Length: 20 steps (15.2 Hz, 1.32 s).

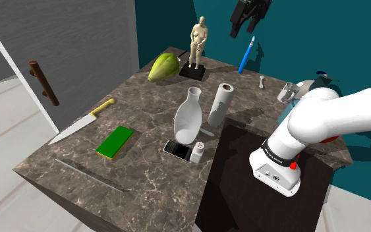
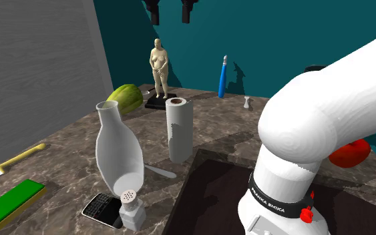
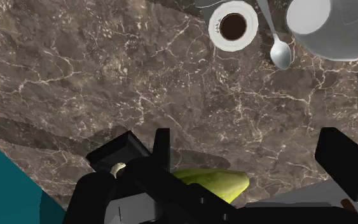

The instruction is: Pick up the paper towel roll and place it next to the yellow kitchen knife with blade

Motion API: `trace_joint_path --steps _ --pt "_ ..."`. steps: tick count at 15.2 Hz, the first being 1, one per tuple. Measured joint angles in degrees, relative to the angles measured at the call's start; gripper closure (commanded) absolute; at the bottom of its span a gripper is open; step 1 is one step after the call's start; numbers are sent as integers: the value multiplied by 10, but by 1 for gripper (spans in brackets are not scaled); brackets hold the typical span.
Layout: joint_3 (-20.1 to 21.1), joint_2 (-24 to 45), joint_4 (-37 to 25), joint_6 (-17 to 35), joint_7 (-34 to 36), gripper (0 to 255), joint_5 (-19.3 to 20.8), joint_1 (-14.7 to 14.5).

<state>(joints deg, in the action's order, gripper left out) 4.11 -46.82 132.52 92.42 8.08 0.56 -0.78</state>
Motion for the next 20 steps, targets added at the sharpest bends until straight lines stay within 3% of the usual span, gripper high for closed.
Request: trace_joint_path --steps 4,15,20 --pt "1 -15 47 26 -3 0 -1 -4" --pt "22 -19 249 194 -6 0 -18 -31" --pt "25 -2 287 247 -6 0 -20 -32"
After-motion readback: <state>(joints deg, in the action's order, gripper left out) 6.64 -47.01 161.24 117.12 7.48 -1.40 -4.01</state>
